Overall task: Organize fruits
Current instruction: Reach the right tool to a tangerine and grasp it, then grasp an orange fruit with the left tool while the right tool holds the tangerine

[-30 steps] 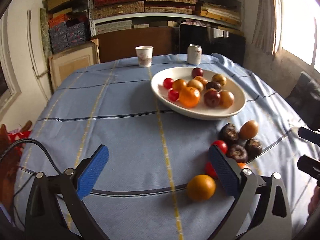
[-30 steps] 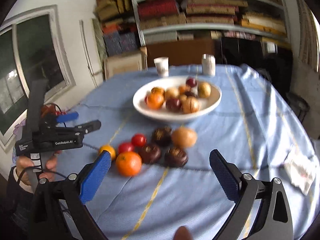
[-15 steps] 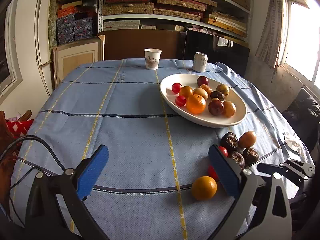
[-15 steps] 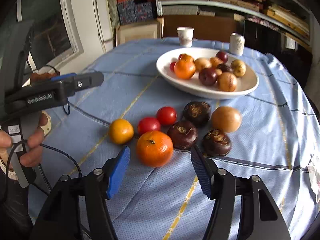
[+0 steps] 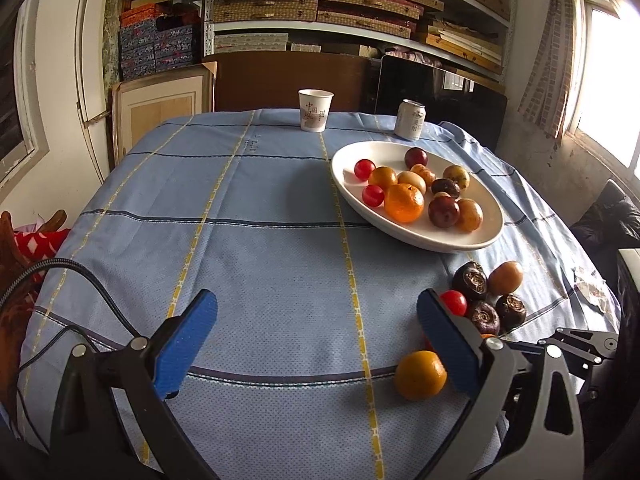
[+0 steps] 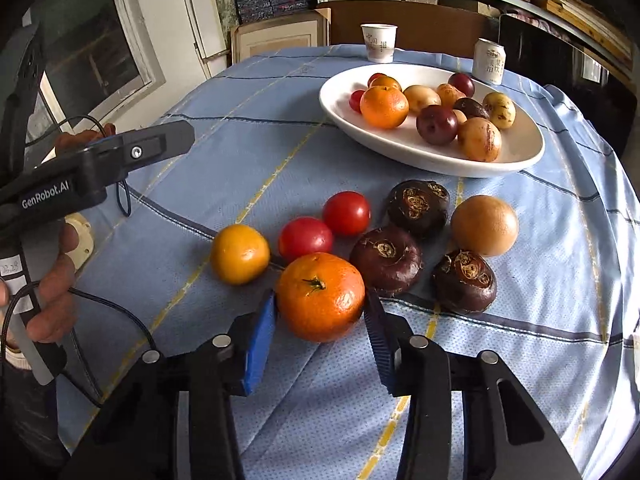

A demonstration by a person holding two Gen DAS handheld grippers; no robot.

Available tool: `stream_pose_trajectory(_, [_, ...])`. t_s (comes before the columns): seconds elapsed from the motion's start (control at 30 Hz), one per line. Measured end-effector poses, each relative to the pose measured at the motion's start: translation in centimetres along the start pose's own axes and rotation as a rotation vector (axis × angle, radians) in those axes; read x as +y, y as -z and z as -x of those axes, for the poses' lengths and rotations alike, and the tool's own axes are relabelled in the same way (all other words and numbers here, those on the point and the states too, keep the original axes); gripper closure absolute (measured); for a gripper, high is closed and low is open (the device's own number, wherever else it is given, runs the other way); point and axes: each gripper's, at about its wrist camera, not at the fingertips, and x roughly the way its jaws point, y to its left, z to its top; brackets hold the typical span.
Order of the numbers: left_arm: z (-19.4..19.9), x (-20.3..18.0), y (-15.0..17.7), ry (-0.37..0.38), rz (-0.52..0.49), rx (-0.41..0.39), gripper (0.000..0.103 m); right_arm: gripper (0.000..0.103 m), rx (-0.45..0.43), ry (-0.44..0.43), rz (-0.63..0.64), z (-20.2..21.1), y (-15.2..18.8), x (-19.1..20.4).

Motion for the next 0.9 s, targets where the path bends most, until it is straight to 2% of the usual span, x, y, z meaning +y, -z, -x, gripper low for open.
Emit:
stream_pose_trajectory(0.2, [0.0,-0.7,-0.1,0.029,-0.029,-0.003,0.005,0.059,-0.085,0.043,-0.106,3.3,1.7,-1.1])
stream_pose_trajectory(0.3, [-0.2,-2.0,0.1,0.056,-0.092,0.012,0.005,0.059,-0.127,0.092,-0.156,5.5,3.1,-1.7])
stream_pose_trajectory(0.47, [-0.2,-3.7,1.0,0.078,-0.172,0.028,0.006,0.059,-0.193,0.125,-0.201,7.9,4.0,-2.5])
stream_pose_trajectory(0.53, [-0.3,-4.4,1.6,0.107,-0.195,0.049,0.009,0.059,-0.216,0.142,-0.193,8.6,3.8,-2.7])
stream_pose_trajectory(0.6, [-0.5,-5.2,2.2,0.136,-0.224,0.075,0.022,0.059,-0.234,0.138,-0.185,9.2,3.6,-2.9])
stream_pose_trajectory(0.67, [-0.7,-6.1,3.3,0.143,-0.264,0.105,0.028,0.059,-0.247,0.120,-0.186,9.6,3.7,-3.4])
stream_pose_trajectory(0.77, [-0.7,-7.1,4.9,0.106,-0.323,0.111,0.031,0.059,-0.264,0.095,-0.179,9.7,4.2,-3.7])
stream_pose_trajectory(0.9, [-0.6,-6.6,5.1,0.130,-0.288,0.109,0.033,0.059,-0.269,0.047,-0.163,9.5,4.4,-4.0])
